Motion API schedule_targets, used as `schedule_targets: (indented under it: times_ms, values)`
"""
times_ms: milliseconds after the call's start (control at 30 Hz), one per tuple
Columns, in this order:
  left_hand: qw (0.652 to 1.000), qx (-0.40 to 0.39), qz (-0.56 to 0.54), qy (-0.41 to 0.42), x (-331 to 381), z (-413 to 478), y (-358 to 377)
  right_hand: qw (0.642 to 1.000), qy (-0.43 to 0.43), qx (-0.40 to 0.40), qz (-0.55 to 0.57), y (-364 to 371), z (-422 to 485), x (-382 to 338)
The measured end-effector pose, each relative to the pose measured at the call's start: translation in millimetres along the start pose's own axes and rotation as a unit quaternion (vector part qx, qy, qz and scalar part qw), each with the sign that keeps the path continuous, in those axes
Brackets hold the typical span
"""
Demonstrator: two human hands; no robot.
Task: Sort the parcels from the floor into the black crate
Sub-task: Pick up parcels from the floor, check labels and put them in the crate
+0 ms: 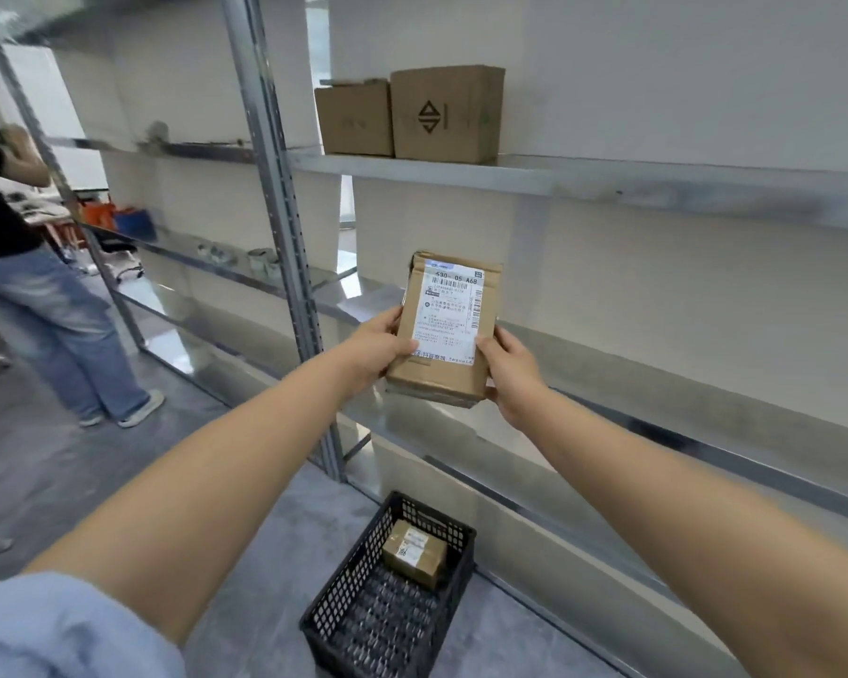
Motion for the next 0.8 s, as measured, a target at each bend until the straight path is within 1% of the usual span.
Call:
schedule_targets:
  times_ms: [100, 200, 300, 333, 433, 500, 600, 700, 800]
  values:
    - [0.999, 0.029, -0.030, 0.017, 13.8, 36.9, -33.4, 1.000, -0.023, -0.011, -0.016, 22.3, 45.0, -24.2]
    - [0.998, 0.040, -0.052, 0.011, 10.3, 67.5, -60.6, 0.999, -0.033, -0.021, -0.038, 41.6, 79.2, -28.6]
    - [0.998, 0.036, -0.052, 0.017, 3.8, 98.9, -80.3, 0.999, -0.027, -0.008, -0.034, 52.4, 107.8, -18.2]
    - [0.997, 0.046, -0.050, 0.026, 2.1, 110.3, -87.6, 0.999, -0.022, -0.004, -0.028, 56.1, 116.8, -13.8]
    - [0.990, 0.108, -0.068, 0.061, -9.5, 149.0, -114.0, 1.000, 0.002, 0.014, 0.005, 70.3, 143.7, 7.5]
    - [0.988, 0.126, -0.067, 0.057, -28.3, 177.2, -125.9, 0.999, 0.019, 0.041, 0.010, 79.5, 160.8, 30.0]
    - [0.993, 0.101, -0.058, -0.003, -77.2, 221.7, -136.6, 0.993, 0.045, 0.110, -0.002, 85.8, 182.9, 71.1]
    - [0.997, 0.033, -0.028, -0.060, -129.1, 255.8, -143.2, 0.983, 0.081, 0.162, 0.004, 95.3, 194.2, 116.7]
    - [0.995, -0.034, 0.021, -0.092, -180.8, 277.7, -146.8, 0.974, 0.110, 0.197, -0.003, 95.3, 201.2, 170.4]
Point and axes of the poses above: each hand's wrist, its own z-axis towards the middle knuckle, its own y-axis out of the palm, x = y × z, the point moved 10 cm from there along z, towards the middle knuckle, and after that the axes turned 9 degrees about -z, right-handed, at the moved point
